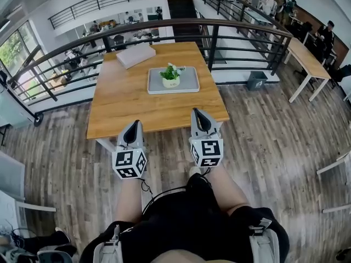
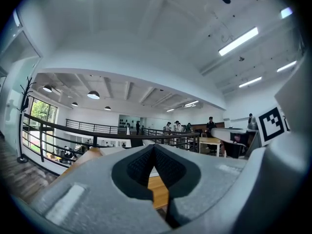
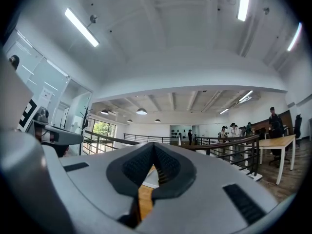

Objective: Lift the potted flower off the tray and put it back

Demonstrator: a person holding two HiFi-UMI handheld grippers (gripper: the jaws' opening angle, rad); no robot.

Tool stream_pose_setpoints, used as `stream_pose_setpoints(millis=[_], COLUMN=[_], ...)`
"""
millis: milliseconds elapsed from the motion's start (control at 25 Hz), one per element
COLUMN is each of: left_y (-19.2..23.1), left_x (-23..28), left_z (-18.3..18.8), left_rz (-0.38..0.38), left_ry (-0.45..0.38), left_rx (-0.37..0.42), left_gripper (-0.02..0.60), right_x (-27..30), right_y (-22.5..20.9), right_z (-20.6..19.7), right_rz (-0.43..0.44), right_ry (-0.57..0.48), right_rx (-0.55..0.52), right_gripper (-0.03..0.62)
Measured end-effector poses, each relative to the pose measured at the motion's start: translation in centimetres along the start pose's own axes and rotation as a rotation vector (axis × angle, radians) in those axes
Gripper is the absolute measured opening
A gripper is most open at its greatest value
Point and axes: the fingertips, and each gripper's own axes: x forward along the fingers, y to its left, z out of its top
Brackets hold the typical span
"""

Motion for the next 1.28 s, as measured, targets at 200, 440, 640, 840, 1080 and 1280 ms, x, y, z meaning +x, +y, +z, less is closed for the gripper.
stream_pose_setpoints(millis=[200,440,640,840,1080,1280], left_y=[1.7,3.7,5.1,6.3,7.5,8.4], left_x=[1.2,5.8,11.9,19.5,29.0,35.9], left_z=[-1.4,-2.5,-2.5,-2.0,-0.9,-0.2], left_rz=[0.021,0.044,0.046,0.053,0.068,0.090], left_ry=[0.014,0.026,0.028,0.029,0.037,0.025], left_rx=[-0.013,0.000,0.012,0.011,0.006,0.017], left_gripper=[0.014,0.015,0.015,0.015,0.014,0.015], right_x=[2.3,7.3,13.1,20.5,29.6,36.2], right_y=[-0.1,-2.0,-4.5,-7.6,-11.2,-13.9], right_z=[-1.5,-3.6,-4.9,-6.1,-6.4,-7.5], right_rz=[0.013,0.021,0.018,0.041,0.085,0.124], right_ry=[0.007,0.010,0.009,0.029,0.031,0.036], right_rx=[-0.004,0.008,0.026,0.033,0.034,0.046], right_gripper=[-0.002,-0.002,-0.002,-0.002,-0.002,-0.002])
